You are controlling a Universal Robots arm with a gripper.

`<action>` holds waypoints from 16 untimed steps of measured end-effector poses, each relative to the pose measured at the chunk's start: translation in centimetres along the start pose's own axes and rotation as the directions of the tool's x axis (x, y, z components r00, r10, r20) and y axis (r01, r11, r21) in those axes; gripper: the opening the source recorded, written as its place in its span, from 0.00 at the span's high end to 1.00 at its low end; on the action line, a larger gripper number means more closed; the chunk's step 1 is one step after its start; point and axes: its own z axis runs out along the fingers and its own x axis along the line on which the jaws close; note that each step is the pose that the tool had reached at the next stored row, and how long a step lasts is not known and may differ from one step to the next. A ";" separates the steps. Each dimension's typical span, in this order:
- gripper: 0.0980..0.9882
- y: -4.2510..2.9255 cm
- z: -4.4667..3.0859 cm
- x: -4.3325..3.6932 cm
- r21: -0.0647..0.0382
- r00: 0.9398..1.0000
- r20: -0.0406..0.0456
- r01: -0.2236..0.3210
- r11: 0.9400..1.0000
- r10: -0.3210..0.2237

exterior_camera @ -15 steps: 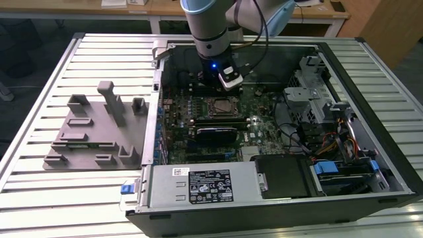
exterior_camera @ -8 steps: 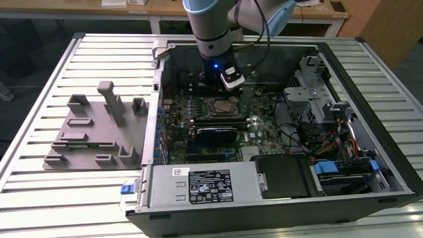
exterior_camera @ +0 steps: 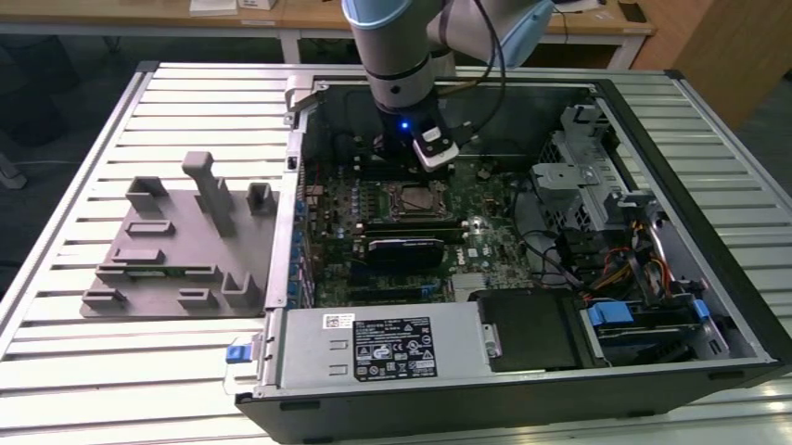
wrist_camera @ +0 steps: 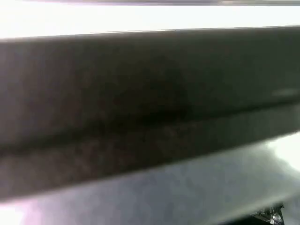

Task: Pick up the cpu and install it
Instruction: 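Install the first cpu locking lever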

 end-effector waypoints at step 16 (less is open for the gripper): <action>0.99 0.09 -1.11 -0.28 -0.032 1.000 -0.006 -0.009 0.999 0.009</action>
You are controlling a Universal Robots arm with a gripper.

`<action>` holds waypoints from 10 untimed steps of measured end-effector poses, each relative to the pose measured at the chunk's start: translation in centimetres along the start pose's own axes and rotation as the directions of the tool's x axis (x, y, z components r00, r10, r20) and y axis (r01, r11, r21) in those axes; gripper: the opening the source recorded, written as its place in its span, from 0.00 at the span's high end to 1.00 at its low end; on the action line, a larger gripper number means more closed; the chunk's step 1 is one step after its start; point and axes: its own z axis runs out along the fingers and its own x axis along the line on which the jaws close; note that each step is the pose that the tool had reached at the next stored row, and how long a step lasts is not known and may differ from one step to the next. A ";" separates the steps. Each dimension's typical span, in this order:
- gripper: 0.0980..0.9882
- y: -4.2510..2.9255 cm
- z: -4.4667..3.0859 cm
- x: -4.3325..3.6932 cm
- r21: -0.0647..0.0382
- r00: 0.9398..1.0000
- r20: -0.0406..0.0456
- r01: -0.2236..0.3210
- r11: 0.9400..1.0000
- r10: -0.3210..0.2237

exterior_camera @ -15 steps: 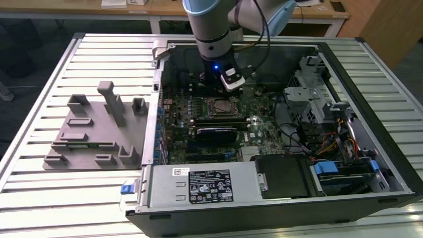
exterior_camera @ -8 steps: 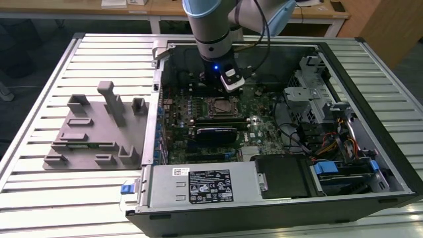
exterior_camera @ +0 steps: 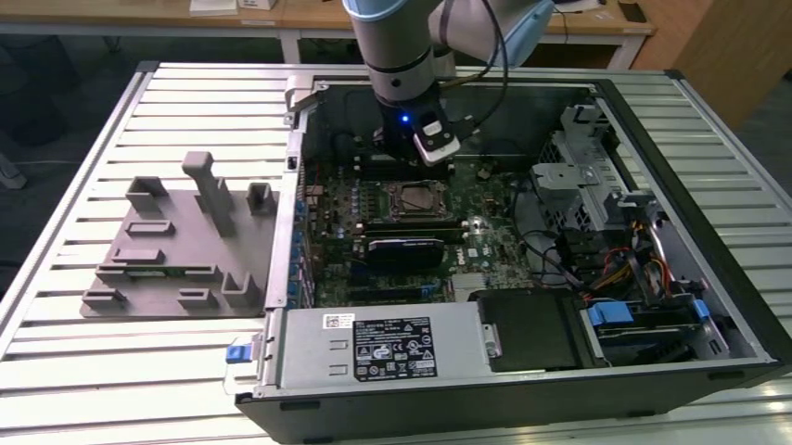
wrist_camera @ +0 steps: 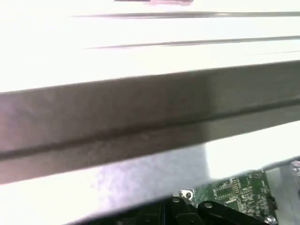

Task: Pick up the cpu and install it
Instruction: 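Install the first cpu locking lever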

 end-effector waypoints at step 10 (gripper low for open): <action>0.99 0.12 -0.64 -0.16 0.003 1.000 -0.007 0.000 1.000 0.000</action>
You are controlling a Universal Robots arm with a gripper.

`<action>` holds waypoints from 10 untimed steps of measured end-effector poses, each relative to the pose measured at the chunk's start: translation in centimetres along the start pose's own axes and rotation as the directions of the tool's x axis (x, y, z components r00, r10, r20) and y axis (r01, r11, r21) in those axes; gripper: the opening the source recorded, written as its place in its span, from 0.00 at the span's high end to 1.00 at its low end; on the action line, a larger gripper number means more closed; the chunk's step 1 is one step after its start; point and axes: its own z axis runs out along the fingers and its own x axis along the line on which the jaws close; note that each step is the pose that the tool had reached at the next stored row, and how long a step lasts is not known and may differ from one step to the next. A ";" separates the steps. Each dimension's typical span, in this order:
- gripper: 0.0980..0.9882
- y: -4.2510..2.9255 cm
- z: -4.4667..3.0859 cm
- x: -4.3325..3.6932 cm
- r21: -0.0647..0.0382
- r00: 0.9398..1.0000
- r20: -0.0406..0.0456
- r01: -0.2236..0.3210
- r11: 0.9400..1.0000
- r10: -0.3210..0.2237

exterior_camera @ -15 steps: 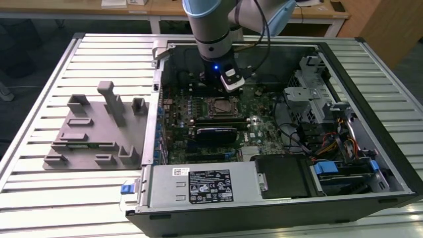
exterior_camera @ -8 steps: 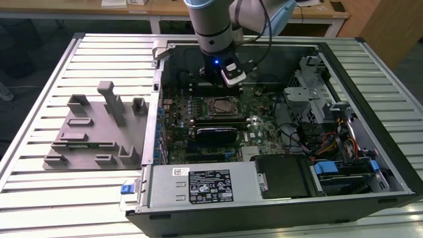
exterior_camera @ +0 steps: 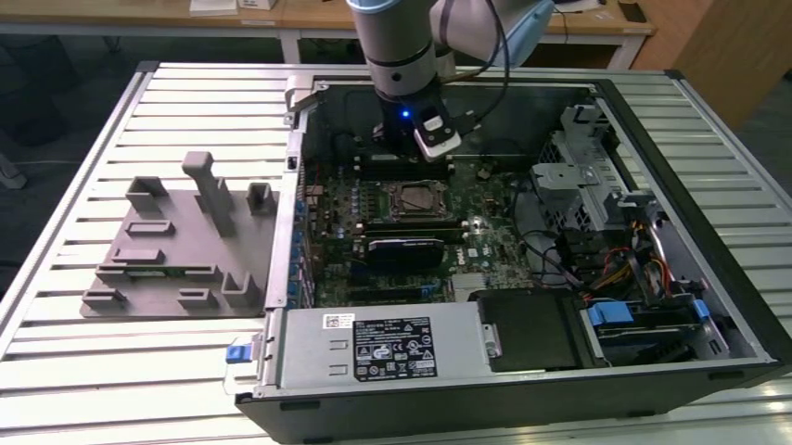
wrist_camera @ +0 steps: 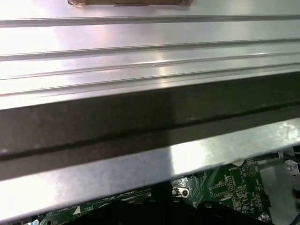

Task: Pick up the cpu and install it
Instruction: 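Install the first cpu locking lever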

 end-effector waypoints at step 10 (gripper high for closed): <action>0.99 -0.06 0.08 -0.26 0.072 1.000 -0.029 0.010 0.997 -0.008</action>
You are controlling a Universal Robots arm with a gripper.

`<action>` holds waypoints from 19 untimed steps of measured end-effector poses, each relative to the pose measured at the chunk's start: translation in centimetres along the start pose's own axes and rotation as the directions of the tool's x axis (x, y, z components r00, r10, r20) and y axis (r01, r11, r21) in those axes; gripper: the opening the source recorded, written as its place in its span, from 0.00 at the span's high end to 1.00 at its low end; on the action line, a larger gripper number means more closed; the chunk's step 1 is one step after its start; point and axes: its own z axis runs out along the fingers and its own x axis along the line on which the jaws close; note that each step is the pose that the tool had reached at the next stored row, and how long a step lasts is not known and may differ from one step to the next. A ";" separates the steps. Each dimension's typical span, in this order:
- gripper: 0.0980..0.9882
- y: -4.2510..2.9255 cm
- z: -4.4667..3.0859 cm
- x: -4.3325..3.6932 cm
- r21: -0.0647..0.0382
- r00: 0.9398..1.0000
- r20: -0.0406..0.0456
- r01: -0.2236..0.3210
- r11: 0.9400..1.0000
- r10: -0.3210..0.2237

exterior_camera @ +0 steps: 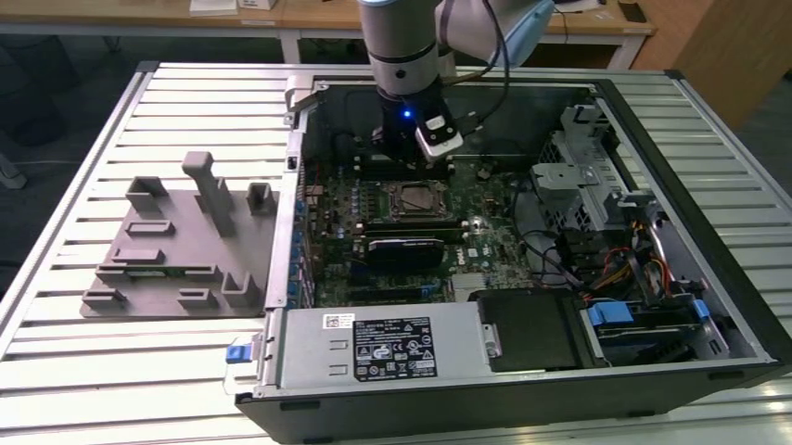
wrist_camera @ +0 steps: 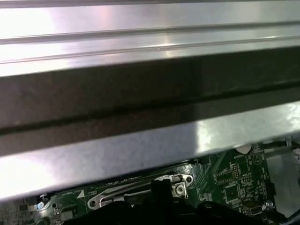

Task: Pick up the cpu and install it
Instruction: 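Install the first cpu locking lever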

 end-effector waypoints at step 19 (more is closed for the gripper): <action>0.99 -0.92 0.03 -0.56 0.108 0.998 -0.070 0.004 0.994 0.004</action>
